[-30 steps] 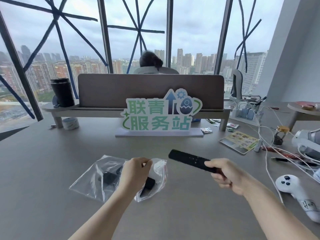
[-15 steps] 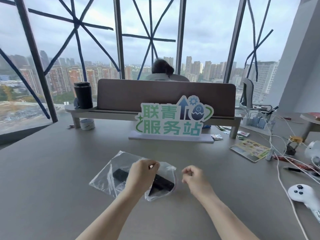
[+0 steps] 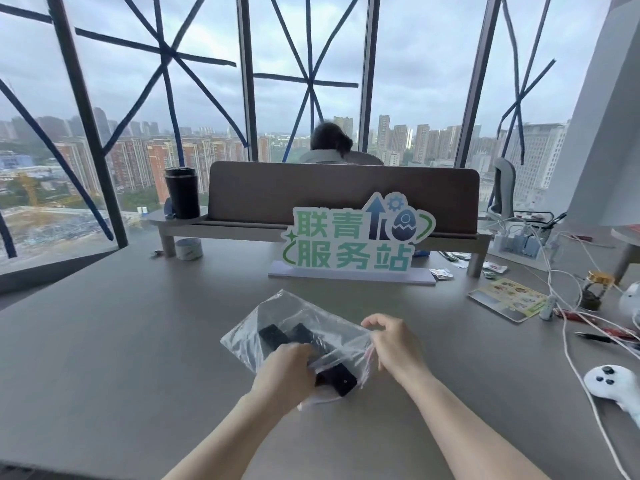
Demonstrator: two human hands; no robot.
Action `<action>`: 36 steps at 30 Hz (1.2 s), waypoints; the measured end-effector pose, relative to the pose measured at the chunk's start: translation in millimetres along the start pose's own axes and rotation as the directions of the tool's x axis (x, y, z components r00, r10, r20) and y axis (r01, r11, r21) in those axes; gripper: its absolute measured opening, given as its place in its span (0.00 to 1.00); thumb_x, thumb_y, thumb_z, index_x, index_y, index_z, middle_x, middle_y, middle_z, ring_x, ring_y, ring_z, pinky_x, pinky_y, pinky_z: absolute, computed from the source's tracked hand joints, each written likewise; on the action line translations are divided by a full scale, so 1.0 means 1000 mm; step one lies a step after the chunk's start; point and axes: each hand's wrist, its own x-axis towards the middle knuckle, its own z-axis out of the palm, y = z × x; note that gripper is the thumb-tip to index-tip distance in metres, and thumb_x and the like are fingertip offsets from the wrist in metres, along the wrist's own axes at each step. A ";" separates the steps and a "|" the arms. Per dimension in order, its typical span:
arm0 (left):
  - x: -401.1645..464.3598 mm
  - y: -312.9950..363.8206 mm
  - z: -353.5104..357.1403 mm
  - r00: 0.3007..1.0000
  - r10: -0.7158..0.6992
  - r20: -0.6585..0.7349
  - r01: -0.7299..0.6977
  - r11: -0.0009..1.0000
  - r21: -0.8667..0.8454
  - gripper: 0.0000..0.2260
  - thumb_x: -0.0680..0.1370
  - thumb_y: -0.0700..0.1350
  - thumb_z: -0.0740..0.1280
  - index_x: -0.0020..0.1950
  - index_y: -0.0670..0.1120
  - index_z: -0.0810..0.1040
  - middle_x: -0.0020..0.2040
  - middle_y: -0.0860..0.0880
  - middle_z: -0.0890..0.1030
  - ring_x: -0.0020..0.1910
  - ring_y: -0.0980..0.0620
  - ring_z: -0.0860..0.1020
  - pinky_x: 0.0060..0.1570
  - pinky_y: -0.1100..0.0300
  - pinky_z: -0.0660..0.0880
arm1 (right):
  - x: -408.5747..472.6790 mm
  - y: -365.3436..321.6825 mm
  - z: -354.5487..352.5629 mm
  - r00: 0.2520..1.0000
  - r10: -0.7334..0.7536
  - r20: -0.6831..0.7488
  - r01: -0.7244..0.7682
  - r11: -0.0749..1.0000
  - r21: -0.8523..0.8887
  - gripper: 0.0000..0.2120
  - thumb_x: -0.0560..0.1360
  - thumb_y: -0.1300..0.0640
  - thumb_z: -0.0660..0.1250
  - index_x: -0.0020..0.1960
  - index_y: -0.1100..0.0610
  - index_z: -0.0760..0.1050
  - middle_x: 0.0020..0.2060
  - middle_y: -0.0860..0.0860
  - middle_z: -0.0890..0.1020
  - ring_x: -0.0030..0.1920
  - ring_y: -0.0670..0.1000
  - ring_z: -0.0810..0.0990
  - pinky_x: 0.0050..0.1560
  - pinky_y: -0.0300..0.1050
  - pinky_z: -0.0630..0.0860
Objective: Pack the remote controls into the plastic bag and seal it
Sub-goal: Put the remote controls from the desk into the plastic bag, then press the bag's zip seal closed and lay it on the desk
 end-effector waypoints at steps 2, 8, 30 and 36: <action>0.007 0.005 -0.013 0.986 -0.033 -0.166 0.033 0.999 -0.003 0.14 0.73 0.38 0.58 0.51 0.50 0.81 0.50 0.47 0.81 0.47 0.43 0.79 0.40 0.58 0.72 | -0.004 -0.005 -0.013 1.000 -0.003 -0.009 0.004 0.994 0.107 0.15 0.70 0.66 0.60 0.39 0.52 0.84 0.26 0.54 0.83 0.18 0.49 0.73 0.28 0.40 0.72; 0.028 0.038 -0.080 0.975 -0.210 -0.075 0.180 0.939 -0.294 0.10 0.72 0.41 0.56 0.45 0.47 0.77 0.36 0.45 0.82 0.28 0.46 0.83 0.36 0.53 0.82 | -0.014 -0.071 -0.074 0.994 0.032 -0.100 0.034 0.804 0.593 0.16 0.72 0.71 0.58 0.43 0.61 0.84 0.25 0.59 0.82 0.19 0.51 0.76 0.20 0.40 0.75; 0.027 0.048 -0.171 0.999 -0.038 0.035 0.051 0.558 -0.828 0.12 0.67 0.39 0.76 0.47 0.36 0.83 0.40 0.42 0.83 0.36 0.52 0.81 0.36 0.66 0.79 | -0.028 -0.106 -0.167 0.983 -0.142 0.119 0.071 0.883 0.463 0.09 0.75 0.61 0.68 0.51 0.65 0.83 0.44 0.57 0.88 0.28 0.52 0.81 0.29 0.42 0.77; 0.027 0.036 -0.146 0.992 -0.045 -0.121 -0.069 0.607 -0.792 0.11 0.69 0.27 0.70 0.46 0.41 0.83 0.36 0.47 0.82 0.34 0.56 0.80 0.37 0.70 0.78 | -0.033 -0.105 -0.174 0.963 -0.208 0.172 0.118 0.898 0.423 0.09 0.75 0.68 0.70 0.53 0.61 0.82 0.48 0.55 0.88 0.28 0.50 0.83 0.29 0.41 0.81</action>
